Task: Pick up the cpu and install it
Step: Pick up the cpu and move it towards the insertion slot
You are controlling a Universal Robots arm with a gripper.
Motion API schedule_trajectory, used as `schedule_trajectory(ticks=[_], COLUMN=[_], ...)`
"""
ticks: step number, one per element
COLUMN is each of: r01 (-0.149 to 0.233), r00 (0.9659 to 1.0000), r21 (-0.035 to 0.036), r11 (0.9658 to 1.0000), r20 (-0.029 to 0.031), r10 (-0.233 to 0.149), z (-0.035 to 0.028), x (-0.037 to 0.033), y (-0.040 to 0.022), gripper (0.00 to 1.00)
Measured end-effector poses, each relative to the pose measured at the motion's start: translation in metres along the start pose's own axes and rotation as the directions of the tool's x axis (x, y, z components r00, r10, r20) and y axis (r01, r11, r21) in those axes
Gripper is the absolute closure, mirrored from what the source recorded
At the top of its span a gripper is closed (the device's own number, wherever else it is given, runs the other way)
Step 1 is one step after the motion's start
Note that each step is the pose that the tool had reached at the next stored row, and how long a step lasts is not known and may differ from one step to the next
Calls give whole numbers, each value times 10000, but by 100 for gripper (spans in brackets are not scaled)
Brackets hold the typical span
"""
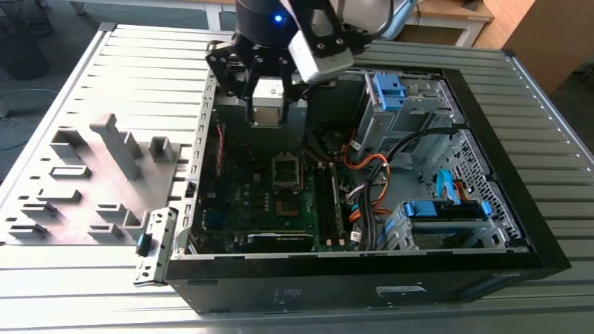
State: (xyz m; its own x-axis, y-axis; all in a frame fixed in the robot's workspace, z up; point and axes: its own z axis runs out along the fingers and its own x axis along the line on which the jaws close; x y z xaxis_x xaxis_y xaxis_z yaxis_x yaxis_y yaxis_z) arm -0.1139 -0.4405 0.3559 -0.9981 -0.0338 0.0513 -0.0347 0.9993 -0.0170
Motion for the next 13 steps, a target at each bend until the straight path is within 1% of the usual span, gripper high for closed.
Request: schedule_trajectory(ticks=[3,5,9,11,13], r01=[0,0,0,-1,-1], r00=[10000,10000,10000,10000,10000], r21=[-1,0,-2,-1,-1], r11=[10000,10000,10000,10000,10000], r20=[-4,-6,-4,-5,4], r10=[0,0,0,1,1], z=[-3,-5,-1,15,44], x=[-87,-128,-153,-157,-159], y=[-4,-5,-6,-7,-10], gripper=[53,53,53,53,53])
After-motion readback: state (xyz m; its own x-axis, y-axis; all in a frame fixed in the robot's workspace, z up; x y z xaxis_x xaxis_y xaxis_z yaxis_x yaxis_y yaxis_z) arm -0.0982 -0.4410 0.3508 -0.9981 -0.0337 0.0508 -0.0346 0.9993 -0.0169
